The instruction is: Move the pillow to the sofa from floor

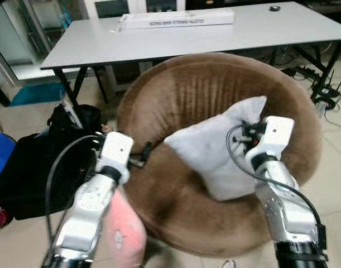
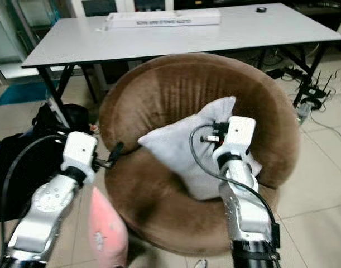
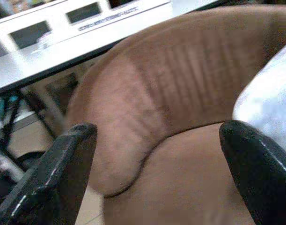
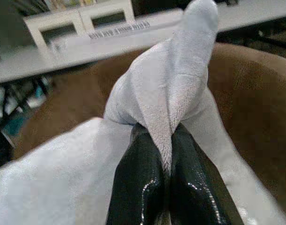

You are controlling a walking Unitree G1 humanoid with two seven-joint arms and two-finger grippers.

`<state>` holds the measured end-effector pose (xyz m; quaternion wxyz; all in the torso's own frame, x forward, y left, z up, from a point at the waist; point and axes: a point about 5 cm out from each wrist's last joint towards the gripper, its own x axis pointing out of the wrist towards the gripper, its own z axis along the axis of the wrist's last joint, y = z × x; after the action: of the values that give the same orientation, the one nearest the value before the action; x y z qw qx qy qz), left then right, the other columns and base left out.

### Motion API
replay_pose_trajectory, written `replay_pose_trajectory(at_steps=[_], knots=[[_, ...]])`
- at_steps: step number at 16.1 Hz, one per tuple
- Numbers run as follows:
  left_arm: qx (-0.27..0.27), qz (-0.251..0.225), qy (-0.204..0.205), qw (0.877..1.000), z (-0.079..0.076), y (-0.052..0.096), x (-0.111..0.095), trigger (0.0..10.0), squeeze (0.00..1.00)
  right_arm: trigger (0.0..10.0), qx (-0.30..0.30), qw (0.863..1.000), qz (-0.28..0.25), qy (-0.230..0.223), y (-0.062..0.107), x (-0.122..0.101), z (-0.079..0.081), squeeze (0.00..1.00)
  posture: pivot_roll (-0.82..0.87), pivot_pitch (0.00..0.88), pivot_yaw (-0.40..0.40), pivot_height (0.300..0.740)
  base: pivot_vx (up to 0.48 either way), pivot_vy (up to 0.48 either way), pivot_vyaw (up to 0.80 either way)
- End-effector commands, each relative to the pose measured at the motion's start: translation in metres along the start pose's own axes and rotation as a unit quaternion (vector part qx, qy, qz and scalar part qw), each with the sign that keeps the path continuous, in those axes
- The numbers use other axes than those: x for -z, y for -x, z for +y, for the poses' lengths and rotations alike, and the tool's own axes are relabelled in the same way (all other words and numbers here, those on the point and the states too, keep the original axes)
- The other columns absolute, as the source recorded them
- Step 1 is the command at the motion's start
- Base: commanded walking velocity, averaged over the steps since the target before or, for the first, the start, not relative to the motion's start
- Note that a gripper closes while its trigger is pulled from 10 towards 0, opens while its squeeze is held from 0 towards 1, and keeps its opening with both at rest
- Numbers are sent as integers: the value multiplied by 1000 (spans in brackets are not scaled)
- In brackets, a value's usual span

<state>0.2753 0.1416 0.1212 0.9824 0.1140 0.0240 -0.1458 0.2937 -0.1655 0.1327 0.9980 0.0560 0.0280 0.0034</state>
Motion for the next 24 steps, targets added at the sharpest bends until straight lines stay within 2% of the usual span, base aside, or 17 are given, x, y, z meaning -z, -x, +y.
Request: replay_pose_trajectory(at_steps=[1,4,7,15,16,18,22,24], knots=[[-5,-4,-9,1000,3,-1,-1,10000,0,10000,-12,1000,-24,3,2,-13,4,0,-57,0,75,740,0,-480,0],[-13,-5,-8,1000,4,1,0,10000,0,10000,-33,999,-13,18,3,-12,7,0,-42,0,58,740,0,-480,0],[-21,-5,-9,1000,8,4,1,10000,0,10000,-64,997,-6,34,1,-11,15,0,-30,0,48,740,0,-480,800],[-35,-4,-11,999,11,9,3,10000,0,10000,-94,995,-7,29,-4,-13,24,0,-1,0,21,740,0,-479,800],[-36,12,3,999,10,9,6,10000,0,10000,-96,995,-8,27,-4,-13,24,0,0,0,21,740,0,0,800],[-36,19,3,999,11,8,7,10000,0,10000,-96,995,-11,10,-3,-13,26,0,-1,0,24,740,0,480,0],[-51,-5,4,999,15,5,0,10000,0,10000,-93,996,-14,11,-4,-14,26,0,-9,0,32,740,0,120,0],[-54,-1,1,999,17,4,0,10000,0,10000,-91,996,-15,12,-5,-14,25,0,-11,0,34,740,0,0,0]])
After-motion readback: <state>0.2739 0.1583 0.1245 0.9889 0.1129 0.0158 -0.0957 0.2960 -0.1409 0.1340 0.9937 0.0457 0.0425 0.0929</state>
